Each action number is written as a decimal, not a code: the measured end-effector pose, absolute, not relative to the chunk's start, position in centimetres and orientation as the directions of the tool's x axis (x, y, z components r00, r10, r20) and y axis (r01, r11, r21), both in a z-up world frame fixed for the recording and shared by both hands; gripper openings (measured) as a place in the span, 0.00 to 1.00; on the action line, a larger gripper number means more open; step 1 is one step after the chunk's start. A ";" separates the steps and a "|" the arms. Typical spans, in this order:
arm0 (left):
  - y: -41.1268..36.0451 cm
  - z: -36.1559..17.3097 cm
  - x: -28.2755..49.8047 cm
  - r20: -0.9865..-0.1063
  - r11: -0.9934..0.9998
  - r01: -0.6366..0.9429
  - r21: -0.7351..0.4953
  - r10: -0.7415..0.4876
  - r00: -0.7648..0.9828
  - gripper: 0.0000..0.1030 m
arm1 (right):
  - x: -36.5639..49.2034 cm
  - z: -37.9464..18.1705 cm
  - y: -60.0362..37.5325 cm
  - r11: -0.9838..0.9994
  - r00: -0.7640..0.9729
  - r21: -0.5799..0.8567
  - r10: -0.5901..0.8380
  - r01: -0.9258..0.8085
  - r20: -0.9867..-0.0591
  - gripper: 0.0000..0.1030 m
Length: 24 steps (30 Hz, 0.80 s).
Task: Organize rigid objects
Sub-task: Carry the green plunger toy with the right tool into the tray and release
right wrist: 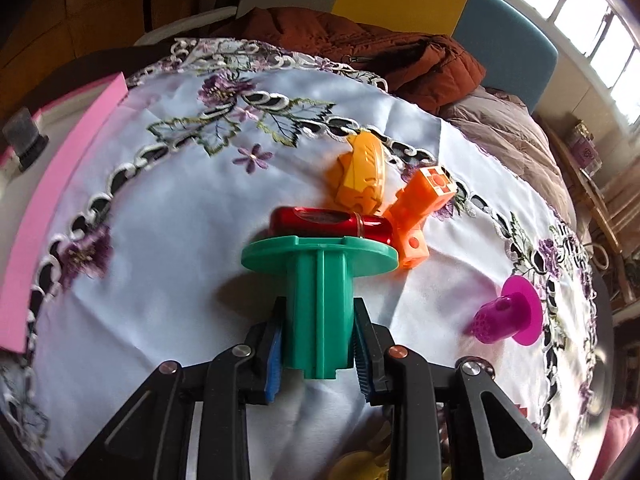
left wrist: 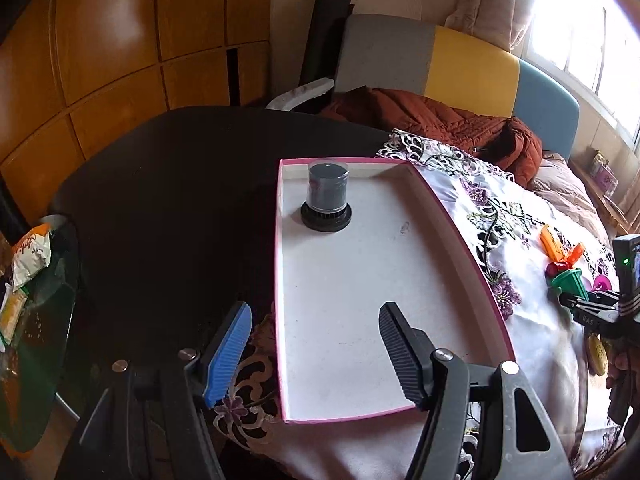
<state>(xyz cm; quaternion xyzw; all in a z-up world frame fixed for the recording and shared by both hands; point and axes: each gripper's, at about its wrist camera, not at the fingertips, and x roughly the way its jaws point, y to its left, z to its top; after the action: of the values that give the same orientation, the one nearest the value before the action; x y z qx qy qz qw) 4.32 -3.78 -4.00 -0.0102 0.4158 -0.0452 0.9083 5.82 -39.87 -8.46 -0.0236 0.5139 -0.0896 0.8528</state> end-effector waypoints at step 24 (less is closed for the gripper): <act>1.1 -5.6 4.7 -0.771 0.993 0.004 -0.116 -0.092 0.631 0.65 | 16.6 -5.1 -17.1 0.985 0.526 0.067 0.142 -0.160 -0.838 0.29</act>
<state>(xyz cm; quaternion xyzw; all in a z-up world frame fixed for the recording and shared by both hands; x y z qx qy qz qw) 4.74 1.11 -5.58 -0.0515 0.4290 -0.0266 0.9015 16.63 -17.12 -5.14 -0.0092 0.4789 0.0866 0.8735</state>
